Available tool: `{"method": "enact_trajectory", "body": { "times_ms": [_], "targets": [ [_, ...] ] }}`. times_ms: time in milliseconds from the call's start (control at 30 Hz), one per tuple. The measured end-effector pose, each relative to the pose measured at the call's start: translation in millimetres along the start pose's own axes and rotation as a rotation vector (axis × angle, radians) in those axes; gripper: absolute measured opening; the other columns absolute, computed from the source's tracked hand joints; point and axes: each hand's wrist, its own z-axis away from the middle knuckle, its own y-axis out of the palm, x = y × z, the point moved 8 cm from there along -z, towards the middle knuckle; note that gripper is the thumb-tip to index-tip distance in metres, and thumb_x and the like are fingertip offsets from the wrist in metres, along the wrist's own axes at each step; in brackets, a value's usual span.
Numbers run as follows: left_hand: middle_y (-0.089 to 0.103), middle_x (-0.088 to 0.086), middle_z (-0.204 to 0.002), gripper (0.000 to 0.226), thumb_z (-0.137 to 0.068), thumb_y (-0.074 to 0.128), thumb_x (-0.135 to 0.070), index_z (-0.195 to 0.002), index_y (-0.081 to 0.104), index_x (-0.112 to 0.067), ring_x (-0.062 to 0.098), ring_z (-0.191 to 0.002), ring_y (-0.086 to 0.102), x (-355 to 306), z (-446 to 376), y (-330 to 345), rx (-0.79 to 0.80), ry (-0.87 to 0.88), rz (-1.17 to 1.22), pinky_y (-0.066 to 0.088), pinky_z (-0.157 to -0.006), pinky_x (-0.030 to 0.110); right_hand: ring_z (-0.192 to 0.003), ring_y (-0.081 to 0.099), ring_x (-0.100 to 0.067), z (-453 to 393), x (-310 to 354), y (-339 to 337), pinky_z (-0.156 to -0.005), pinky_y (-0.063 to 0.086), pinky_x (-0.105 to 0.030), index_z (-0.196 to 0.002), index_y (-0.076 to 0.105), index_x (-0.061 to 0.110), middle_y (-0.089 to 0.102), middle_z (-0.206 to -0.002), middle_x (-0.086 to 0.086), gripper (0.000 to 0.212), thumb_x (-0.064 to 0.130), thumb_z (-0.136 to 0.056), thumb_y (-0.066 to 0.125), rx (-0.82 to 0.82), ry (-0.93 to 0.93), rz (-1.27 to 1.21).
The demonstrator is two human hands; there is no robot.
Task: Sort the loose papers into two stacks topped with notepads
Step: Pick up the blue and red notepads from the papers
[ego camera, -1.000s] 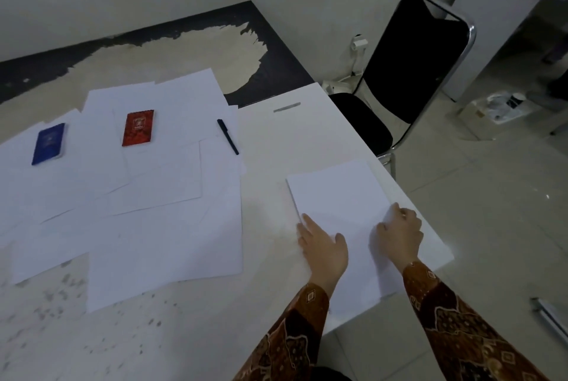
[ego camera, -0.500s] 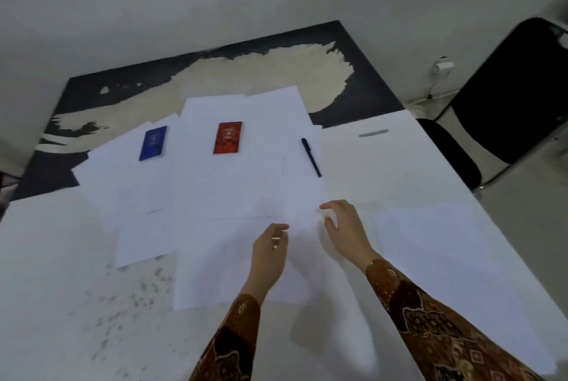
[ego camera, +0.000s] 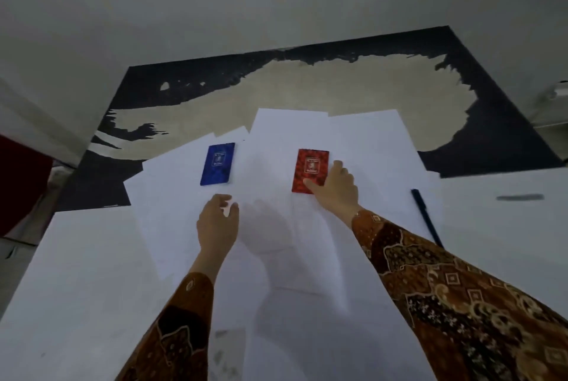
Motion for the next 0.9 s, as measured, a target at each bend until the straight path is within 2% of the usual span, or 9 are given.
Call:
{"method": "enact_trajectory", "body": {
  "times_ms": [133, 267, 400, 500, 567, 600, 733, 800, 900],
  "targets": [
    [0.055, 0.014, -0.123, 0.050, -0.088, 0.062, -0.039, -0.126, 0.049, -0.009, 0.032, -0.112, 0.052, 1.8, -71.6, -4.6, -0.077, -0.017, -0.162, 0.042, -0.096, 0.043, -0.120, 0.044, -0.033, -31.5, 17.9, 17.7, -0.093, 0.040, -0.044, -0.145, 0.014, 0.007, 0.044, -0.132, -0.017, 0.092, 0.053, -0.082, 0.063, -0.101, 0.024, 0.214],
    [0.045, 0.016, -0.132, 0.087, -0.075, 0.065, -0.062, -0.136, 0.034, -0.009, 0.036, -0.124, 0.041, 7.2, -121.8, 10.8, -0.005, -0.138, -0.362, 0.033, -0.102, 0.047, -0.121, 0.046, -0.033, -61.4, 9.3, 35.5, -0.096, 0.043, -0.044, -0.133, 0.029, 0.005, 0.046, -0.129, -0.015, 0.093, 0.042, -0.066, 0.082, 0.029, 0.211, -0.024],
    [0.041, 0.015, -0.129, 0.083, -0.068, 0.069, -0.055, -0.128, 0.039, -0.006, 0.035, -0.124, 0.038, 15.6, -145.6, 24.3, 0.125, -0.271, -0.471, 0.030, -0.104, 0.044, -0.115, 0.051, -0.033, -75.5, 10.1, 44.0, -0.096, 0.046, -0.048, -0.125, 0.036, 0.004, 0.049, -0.125, -0.014, 0.080, 0.031, -0.066, 0.084, 0.118, 0.187, -0.152],
    [0.036, 0.017, -0.133, 0.091, -0.066, 0.074, -0.049, -0.133, 0.032, -0.004, 0.037, -0.125, 0.038, 18.7, -151.8, 26.8, 0.157, -0.344, -0.393, 0.034, -0.104, 0.044, -0.103, 0.055, -0.029, -63.5, 17.3, 40.5, -0.081, 0.050, -0.039, -0.113, 0.034, 0.005, 0.052, -0.110, -0.011, 0.043, 0.011, -0.084, 0.065, 0.070, 0.114, -0.398],
    [0.033, 0.018, -0.136, 0.096, -0.066, 0.077, -0.045, -0.136, 0.026, -0.004, 0.038, -0.126, 0.037, 17.7, -148.2, 24.0, 0.133, -0.361, -0.299, 0.036, -0.105, 0.045, -0.090, 0.055, -0.022, -46.8, 16.6, 32.4, -0.064, 0.048, -0.029, -0.107, 0.031, 0.007, 0.050, -0.092, -0.001, 0.024, 0.007, -0.092, 0.050, 0.053, 0.108, -0.592],
    [0.035, 0.018, -0.136, 0.096, -0.066, 0.077, -0.044, -0.136, 0.025, -0.004, 0.038, -0.126, 0.038, 17.0, -144.9, 22.4, 0.123, -0.360, -0.259, 0.037, -0.105, 0.046, -0.085, 0.054, -0.018, -38.9, 15.3, 29.9, -0.062, 0.047, -0.026, -0.109, 0.032, 0.006, 0.049, -0.088, 0.001, 0.020, 0.007, -0.095, 0.046, 0.053, 0.113, -0.672],
    [0.053, 0.010, -0.121, 0.091, -0.055, 0.077, -0.051, -0.125, 0.035, -0.012, 0.032, -0.114, 0.051, -1.2, -97.1, 20.6, 0.166, -0.265, -0.042, 0.045, -0.097, 0.046, -0.087, 0.059, -0.019, 7.7, 2.8, 25.3, -0.077, 0.055, -0.040, -0.107, 0.043, 0.015, 0.057, -0.101, -0.007, 0.013, 0.009, -0.096, 0.043, 0.122, 0.141, -0.895],
    [0.060, 0.006, -0.111, 0.088, -0.044, 0.077, -0.052, -0.115, 0.037, -0.018, 0.027, -0.099, 0.061, -20.9, -54.5, 18.2, 0.195, -0.169, 0.168, 0.053, -0.085, 0.044, -0.090, 0.062, -0.018, 38.6, -2.1, 21.3, -0.074, 0.055, -0.035, -0.099, 0.048, 0.024, 0.060, -0.104, -0.006, 0.018, 0.007, -0.095, 0.045, 0.149, 0.117, -0.975],
    [0.060, 0.001, -0.106, 0.071, -0.063, 0.084, -0.025, -0.114, 0.036, -0.018, 0.020, -0.083, 0.063, -52.9, 30.9, 15.4, 0.248, -0.034, 0.376, 0.053, -0.063, 0.026, -0.090, 0.064, -0.012, 91.1, -13.0, 7.0, -0.071, 0.056, -0.026, -0.109, 0.052, 0.025, 0.063, -0.105, -0.002, 0.027, 0.003, -0.096, 0.043, 0.153, 0.087, -1.047]
  ]
}}
